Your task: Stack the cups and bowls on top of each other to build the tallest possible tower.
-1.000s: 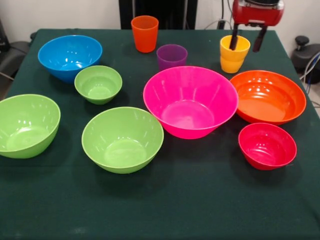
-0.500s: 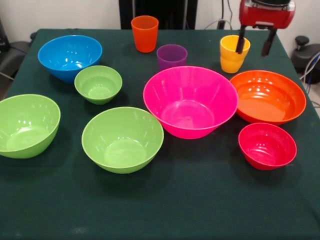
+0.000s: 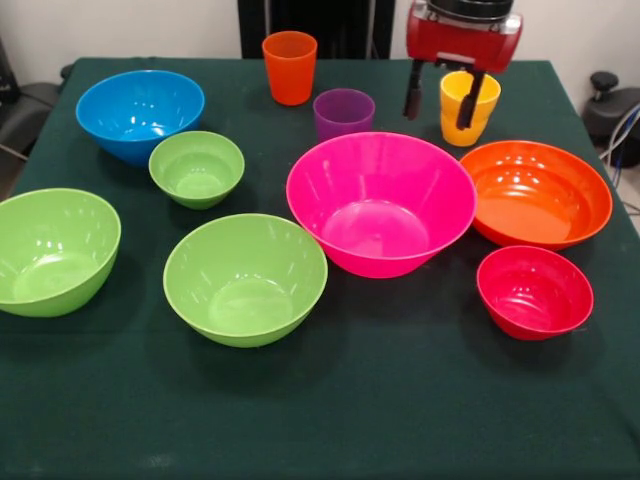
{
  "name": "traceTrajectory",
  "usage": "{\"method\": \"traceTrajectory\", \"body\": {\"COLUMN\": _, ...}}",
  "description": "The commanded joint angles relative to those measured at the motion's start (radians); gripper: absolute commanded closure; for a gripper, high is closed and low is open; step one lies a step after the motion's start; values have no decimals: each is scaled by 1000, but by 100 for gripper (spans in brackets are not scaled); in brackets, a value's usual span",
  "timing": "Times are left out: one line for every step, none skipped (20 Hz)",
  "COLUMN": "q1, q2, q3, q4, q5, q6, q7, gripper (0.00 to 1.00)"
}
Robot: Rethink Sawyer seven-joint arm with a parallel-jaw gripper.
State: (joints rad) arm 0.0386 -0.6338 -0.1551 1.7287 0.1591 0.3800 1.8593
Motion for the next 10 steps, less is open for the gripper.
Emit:
{"method": "traceTrajectory", "body": {"q1": 17, "q2": 78, "q3": 34, "q4": -77, "q5": 45, "q6": 83, "q7": 197, "gripper": 0}}
{"method": "traceTrajectory", "body": {"q1": 20, "q2": 80, "q3": 34, "q4": -82, "q5": 50, "q6": 85, "q7": 200, "gripper": 0}}
{"method": "traceTrajectory", "body": {"q1": 23, "q2": 81, "q3": 35, "q4": -83, "q5": 55, "q6": 89, "q7": 201, "gripper": 0}}
{"method": "traceTrajectory", "body": {"q1": 28, "q2": 83, "q3": 33, "q4": -84, "q5": 62, "q6": 86, "q7": 206, "gripper": 0}}
{"method": "traceTrajectory", "body": {"q1": 30, "q2": 85, "q3": 34, "q4": -86, "q5": 66, "q6": 85, "q7": 206, "gripper": 0}}
{"method": "traceTrajectory", "body": {"q1": 37, "q2": 86, "q3": 30, "q4": -86, "q5": 70, "q6": 87, "q7": 210, "gripper": 0}}
{"method": "traceTrajectory", "body": {"q1": 43, "q2": 86, "q3": 27, "q4": -88, "q5": 72, "q6": 87, "q7": 210, "gripper": 0}}
{"method": "traceTrajectory", "body": {"q1": 46, "q2": 86, "q3": 26, "q4": -91, "q5": 75, "q6": 95, "q7": 211, "gripper": 0}}
{"method": "traceTrajectory", "body": {"q1": 51, "q2": 87, "q3": 21, "q4": -94, "q5": 76, "q6": 96, "q7": 213, "gripper": 0}}
{"method": "traceTrajectory", "body": {"q1": 53, "q2": 88, "q3": 20, "q4": -96, "q5": 78, "q6": 100, "q7": 213, "gripper": 0}}
